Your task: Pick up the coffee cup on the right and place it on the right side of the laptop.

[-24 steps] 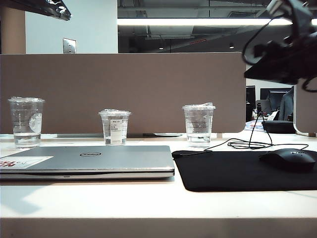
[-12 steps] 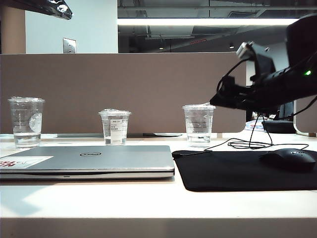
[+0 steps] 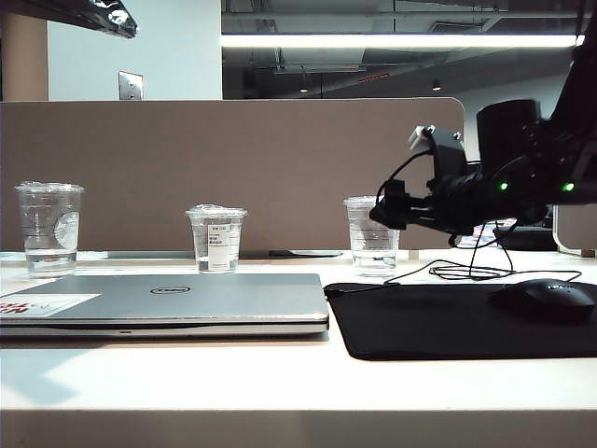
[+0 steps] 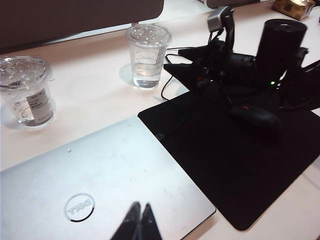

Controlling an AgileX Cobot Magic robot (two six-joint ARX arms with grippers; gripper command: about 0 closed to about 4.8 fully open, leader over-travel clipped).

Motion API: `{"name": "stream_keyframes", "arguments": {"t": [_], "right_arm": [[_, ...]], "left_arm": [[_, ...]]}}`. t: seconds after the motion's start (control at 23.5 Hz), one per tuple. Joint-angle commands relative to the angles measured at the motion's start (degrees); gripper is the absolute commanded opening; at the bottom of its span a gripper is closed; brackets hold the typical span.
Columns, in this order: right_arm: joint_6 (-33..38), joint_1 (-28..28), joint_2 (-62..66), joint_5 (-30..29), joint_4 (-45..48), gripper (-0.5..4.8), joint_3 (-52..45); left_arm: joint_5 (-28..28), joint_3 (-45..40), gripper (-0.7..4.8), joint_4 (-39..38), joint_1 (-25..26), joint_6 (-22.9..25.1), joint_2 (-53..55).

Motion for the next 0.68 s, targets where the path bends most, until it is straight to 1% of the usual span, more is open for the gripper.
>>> {"name": "stream_keyframes", "arguments": {"t": [0.04,0.43,0.55,0.68], "right_arm": [[0.0,0.0,3.0,-0.1,-0.9,4.79,4.1],[0.0,0.0,8.7,0.1,-2.5,4.79,11.6],[0.0,0.0,10.4,0.0,-4.9,4.79,15.0],[0.0,0.0,11.7,0.0,-5.2,4.79,17.6]], "left_arm": [[0.4,0.3,-0.05,0.7,0.0,0.0,0.1],[0.4,0.3,-0.05,0.7,0.0,0.0,0.1],[0.4,0.3,-0.05,0.7,0.0,0.1,0.2],[0.4,0.3,-0.05,0.7,0.0,0.1,0.3]]}}
